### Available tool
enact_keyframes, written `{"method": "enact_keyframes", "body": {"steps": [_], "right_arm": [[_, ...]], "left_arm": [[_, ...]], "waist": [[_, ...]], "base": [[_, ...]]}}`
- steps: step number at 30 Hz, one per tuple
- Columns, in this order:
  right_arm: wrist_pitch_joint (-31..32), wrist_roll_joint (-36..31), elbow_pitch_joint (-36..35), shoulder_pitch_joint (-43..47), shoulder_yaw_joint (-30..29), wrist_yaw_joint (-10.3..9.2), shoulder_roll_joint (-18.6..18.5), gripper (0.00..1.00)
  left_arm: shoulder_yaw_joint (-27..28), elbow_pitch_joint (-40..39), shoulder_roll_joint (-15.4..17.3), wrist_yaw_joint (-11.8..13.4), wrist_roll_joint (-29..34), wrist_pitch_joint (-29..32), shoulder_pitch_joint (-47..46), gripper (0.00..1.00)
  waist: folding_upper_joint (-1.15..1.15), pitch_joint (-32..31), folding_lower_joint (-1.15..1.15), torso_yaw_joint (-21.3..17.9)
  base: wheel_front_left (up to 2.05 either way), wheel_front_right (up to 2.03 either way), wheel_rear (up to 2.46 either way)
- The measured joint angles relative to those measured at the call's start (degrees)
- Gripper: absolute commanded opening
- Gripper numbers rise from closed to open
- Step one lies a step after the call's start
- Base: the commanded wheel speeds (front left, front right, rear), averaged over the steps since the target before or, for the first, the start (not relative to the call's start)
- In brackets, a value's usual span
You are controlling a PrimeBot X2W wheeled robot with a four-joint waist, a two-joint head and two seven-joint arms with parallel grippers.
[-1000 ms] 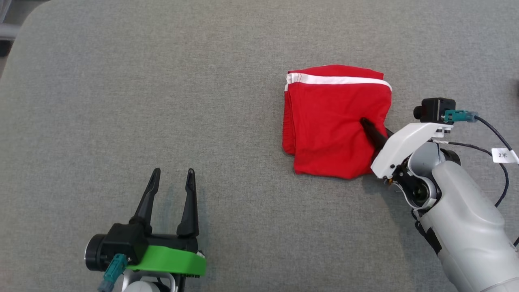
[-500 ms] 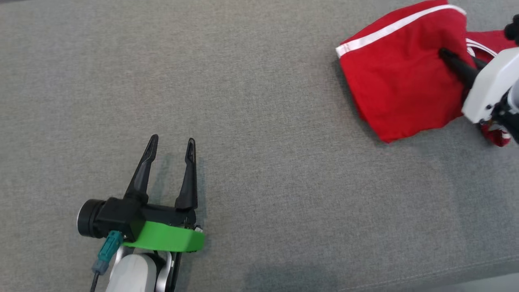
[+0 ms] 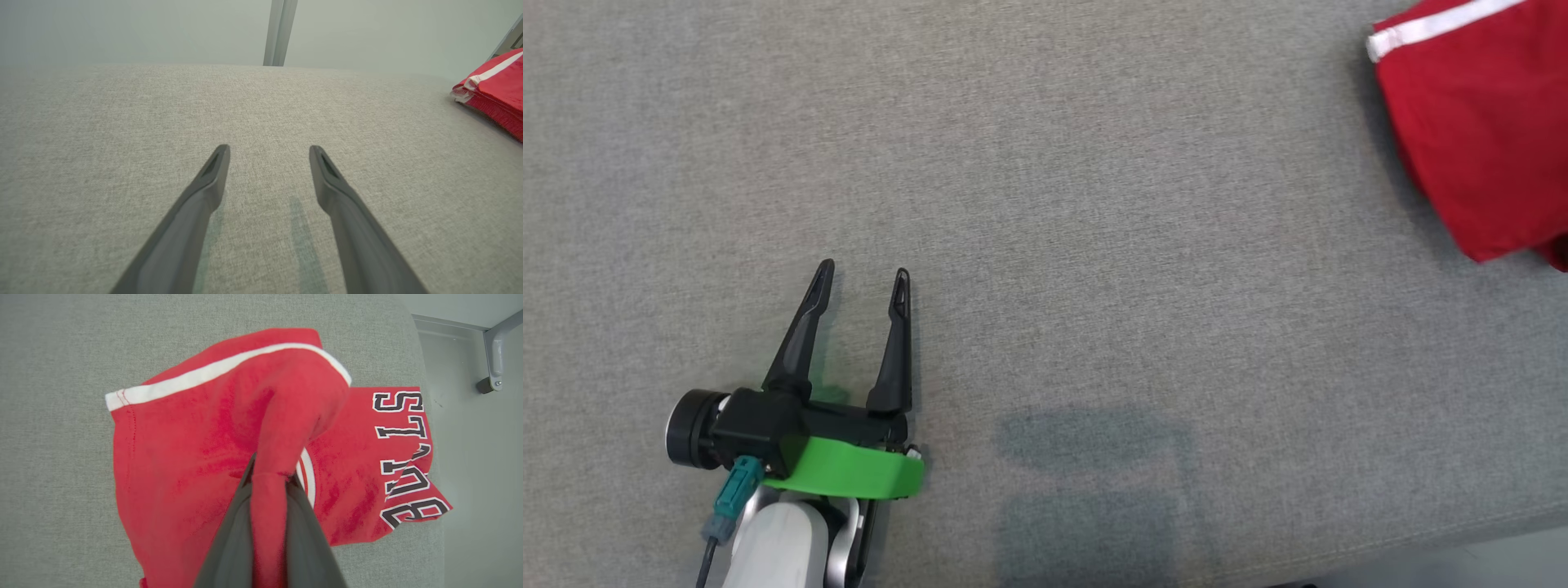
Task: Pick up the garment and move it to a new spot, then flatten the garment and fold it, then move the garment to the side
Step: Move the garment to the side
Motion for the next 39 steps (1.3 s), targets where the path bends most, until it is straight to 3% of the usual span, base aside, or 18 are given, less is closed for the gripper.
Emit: {"method": "enact_keyframes", "body": {"steps": [7, 8, 9, 10, 14, 18, 24, 32, 36, 39], "right_arm": [[-2.2, -11.5, 5.0, 1.3, -1.6, 0.03, -3.5, 0.00], [-2.4, -12.6, 6.0, 1.9, -1.8, 0.04, -3.5, 0.16], [-3.2, -13.6, 6.7, 2.3, -1.9, 0.04, -3.3, 0.41], [-4.7, -15.0, 7.3, 2.5, -2.3, 0.05, -3.1, 1.00], [-13.2, -23.4, 10.3, 2.8, -4.4, 0.04, -3.9, 1.00], [-23.1, -28.8, 11.4, 4.0, -7.3, 0.05, -1.2, 1.00], [-37.9, -32.3, 5.3, 9.8, -10.9, 0.05, 7.2, 1.00], [-50.3, -35.8, -5.6, 26.9, -12.5, 0.05, 19.3, 1.00], [-57.2, -37.4, -6.6, 35.0, -11.9, 0.05, 26.5, 1.00], [-61.3, -39.3, -4.8, 39.2, -11.1, 0.04, 29.7, 1.00]], "left_arm": [[-0.5, 0.0, 0.0, -0.4, 0.0, 0.0, -0.2, 1.00], [-0.6, 0.0, 0.0, -0.4, 0.0, 0.0, -0.2, 1.00], [-0.6, 0.0, 0.0, -0.3, 0.0, 0.0, -0.2, 1.00], [-0.7, 0.0, 0.0, -0.2, 0.0, 0.0, -0.2, 1.00], [-0.9, 0.1, 0.0, 0.1, -0.1, 0.0, -0.1, 1.00], [-0.8, 0.3, 0.0, 0.6, -0.9, 0.0, 0.2, 1.00], [0.0, 0.5, 0.0, 2.2, -2.7, 0.0, 3.3, 1.00], [3.5, 1.9, 0.0, 4.1, -4.7, 0.0, 9.9, 1.00], [5.9, 2.5, 0.0, 4.1, -4.8, 0.0, 13.1, 1.00], [7.3, 3.2, 0.0, 3.4, -4.0, 0.0, 14.5, 1.00]], "waist": [[0.00, 0.3, 0.00, 1.8], [0.00, 0.3, 0.00, 2.0], [0.00, 0.3, 0.00, 2.3], [0.00, 0.3, 0.00, 2.4], [0.00, 0.3, 0.00, 2.9], [0.00, -1.0, 0.00, 3.1], [0.00, -5.2, 0.00, 3.3], [0.00, -13.8, -0.01, 3.7], [0.00, -18.6, -0.01, 4.0], [0.00, -21.9, -0.01, 4.1]], "base": [[0.00, 0.00, 0.00], [0.00, 0.00, 0.00], [0.00, 0.00, 0.00], [0.00, 0.00, 0.00], [0.00, 0.00, 0.00], [0.00, 0.00, 0.00], [0.00, 0.00, 0.00], [0.00, 0.00, 0.00], [0.00, 0.00, 0.00], [0.00, 0.00, 0.00]]}}
